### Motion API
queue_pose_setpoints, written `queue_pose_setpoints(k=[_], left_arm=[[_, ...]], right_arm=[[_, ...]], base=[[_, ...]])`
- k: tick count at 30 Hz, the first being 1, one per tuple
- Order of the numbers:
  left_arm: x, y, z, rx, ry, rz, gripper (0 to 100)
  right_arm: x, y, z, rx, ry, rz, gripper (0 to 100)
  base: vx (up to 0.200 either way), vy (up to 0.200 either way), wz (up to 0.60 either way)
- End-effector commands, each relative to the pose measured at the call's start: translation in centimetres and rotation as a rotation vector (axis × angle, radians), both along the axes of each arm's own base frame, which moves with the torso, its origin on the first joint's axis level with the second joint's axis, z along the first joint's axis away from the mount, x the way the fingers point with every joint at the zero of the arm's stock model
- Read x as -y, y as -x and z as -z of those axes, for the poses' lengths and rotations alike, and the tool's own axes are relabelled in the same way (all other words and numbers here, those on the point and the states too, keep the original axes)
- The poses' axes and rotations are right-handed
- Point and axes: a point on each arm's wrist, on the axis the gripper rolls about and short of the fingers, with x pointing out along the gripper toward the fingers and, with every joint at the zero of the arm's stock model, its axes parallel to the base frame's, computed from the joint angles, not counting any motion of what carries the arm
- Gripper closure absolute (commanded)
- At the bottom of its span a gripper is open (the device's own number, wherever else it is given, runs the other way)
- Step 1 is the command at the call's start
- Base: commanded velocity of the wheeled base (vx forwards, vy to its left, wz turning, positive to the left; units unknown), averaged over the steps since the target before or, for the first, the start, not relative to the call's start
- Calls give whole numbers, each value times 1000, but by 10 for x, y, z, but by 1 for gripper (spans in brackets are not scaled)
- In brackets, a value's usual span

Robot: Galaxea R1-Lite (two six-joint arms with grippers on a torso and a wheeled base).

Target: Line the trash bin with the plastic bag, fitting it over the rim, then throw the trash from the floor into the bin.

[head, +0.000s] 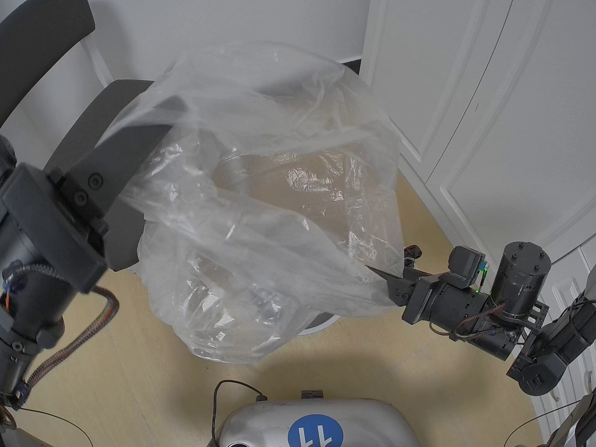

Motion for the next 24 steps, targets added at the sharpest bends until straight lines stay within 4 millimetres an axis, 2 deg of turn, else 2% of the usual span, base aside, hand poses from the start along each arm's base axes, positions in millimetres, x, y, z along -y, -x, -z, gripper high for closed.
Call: queue_pose_setpoints(k=[1,6,11,24], left_arm=[[3,2,2,-3,0,19,100],[4,2,2,-8,5,25,100],[4,3,1,-6,8,29,100],[2,4,0,-1,13,29,100]], right_arm=[[-10,3,4,-28,-15,-37,0],[-20,9,9,-69,-61,-103,0],[-26,5,15,-70,-111,-112,0],[-22,-2,18,-39,-144,-92,0]], base=[[0,0,0],[0,0,0],[0,0,0],[0,0,0]])
